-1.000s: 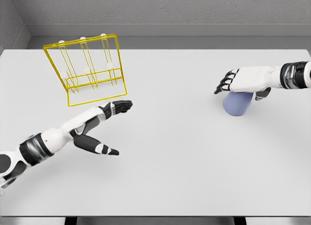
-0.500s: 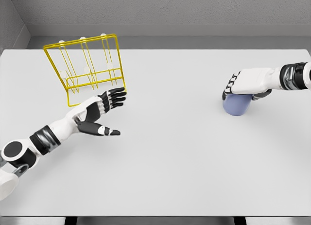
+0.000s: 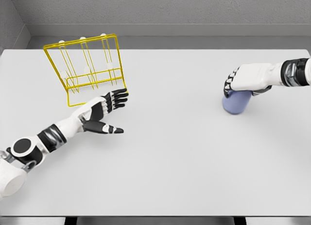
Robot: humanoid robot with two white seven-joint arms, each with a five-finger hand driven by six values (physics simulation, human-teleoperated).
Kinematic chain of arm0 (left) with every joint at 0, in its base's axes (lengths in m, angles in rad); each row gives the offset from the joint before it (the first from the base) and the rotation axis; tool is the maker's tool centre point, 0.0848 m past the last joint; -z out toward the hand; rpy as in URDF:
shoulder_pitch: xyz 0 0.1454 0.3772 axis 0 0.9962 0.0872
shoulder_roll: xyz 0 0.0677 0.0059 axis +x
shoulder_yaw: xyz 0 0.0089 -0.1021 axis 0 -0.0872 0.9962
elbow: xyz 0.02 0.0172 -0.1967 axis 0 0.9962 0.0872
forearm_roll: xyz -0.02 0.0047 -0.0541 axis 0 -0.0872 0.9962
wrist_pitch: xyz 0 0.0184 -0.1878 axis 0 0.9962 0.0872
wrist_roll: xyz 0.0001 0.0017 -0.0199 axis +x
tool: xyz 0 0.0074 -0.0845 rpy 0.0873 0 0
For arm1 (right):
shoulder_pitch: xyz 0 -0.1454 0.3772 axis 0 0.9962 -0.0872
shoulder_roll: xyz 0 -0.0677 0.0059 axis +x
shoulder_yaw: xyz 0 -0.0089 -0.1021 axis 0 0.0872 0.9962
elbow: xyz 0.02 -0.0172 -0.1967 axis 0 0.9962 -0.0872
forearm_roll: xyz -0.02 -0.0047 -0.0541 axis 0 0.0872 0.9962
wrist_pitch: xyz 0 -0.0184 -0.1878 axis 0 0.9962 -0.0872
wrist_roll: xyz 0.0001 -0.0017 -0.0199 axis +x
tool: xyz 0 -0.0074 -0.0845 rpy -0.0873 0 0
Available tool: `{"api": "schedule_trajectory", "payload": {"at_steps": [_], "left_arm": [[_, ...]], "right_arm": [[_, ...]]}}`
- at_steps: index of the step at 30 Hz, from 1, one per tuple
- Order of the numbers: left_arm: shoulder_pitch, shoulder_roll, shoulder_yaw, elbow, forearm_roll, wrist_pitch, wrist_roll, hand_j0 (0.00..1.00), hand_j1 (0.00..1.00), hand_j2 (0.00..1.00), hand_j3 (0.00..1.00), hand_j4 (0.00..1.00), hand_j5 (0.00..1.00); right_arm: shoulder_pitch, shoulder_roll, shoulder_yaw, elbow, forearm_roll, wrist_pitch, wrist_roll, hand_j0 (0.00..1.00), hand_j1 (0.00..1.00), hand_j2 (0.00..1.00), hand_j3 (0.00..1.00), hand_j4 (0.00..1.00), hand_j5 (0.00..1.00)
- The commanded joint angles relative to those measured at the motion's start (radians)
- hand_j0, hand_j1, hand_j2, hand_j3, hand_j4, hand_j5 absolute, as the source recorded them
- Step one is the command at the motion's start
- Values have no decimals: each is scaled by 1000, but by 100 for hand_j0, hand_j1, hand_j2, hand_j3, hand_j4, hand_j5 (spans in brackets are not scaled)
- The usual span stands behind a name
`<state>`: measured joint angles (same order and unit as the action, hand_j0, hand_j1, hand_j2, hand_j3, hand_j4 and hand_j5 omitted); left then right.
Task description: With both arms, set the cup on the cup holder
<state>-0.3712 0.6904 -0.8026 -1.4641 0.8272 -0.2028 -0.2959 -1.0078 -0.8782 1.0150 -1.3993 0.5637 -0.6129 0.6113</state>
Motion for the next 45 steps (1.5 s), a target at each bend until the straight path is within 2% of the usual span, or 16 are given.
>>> {"api": "schedule_trajectory", "payload": {"at_steps": [1, 4, 10, 14, 17, 21, 28, 45], "left_arm": [[0, -15, -13, 19, -8, 5, 0, 100, 100, 100, 100, 100, 100], [-3, -25, -21, 21, -10, 5, 0, 100, 100, 100, 100, 100, 100], [-5, -25, -24, 21, -8, 3, 0, 100, 100, 100, 100, 100, 100], [-6, -25, -24, 21, -11, 3, 1, 100, 100, 100, 100, 100, 100], [-6, -25, -24, 21, -59, 2, 1, 100, 100, 100, 100, 100, 100], [-8, -26, -23, 19, -56, 2, 3, 100, 100, 100, 100, 100, 100], [-9, -26, -20, 18, -56, 2, 3, 100, 100, 100, 100, 100, 100], [-12, -35, -13, 21, -50, 2, 3, 100, 100, 100, 100, 100, 100]], "right_arm": [[0, -11, -3, -14, -5, 2, 0, 60, 60, 60, 60, 60, 60], [-6, -28, -3, -61, -2, 2, 0, 60, 60, 60, 60, 60, 60], [-6, -67, -3, -211, -1, 2, 0, 60, 60, 60, 60, 60, 60], [-6, -65, -4, -277, -2, 2, 0, 57, 57, 57, 57, 57, 57], [-6, -58, -3, -342, -2, 2, 0, 57, 57, 57, 57, 57, 57], [-6, -42, -3, -366, -13, 2, 0, 57, 57, 57, 57, 57, 57], [-6, 58, 0, -366, -15, 2, 0, 57, 57, 57, 57, 57, 57], [-17, 217, 13, -368, -2, 2, 0, 58, 58, 58, 58, 58, 58]]}}
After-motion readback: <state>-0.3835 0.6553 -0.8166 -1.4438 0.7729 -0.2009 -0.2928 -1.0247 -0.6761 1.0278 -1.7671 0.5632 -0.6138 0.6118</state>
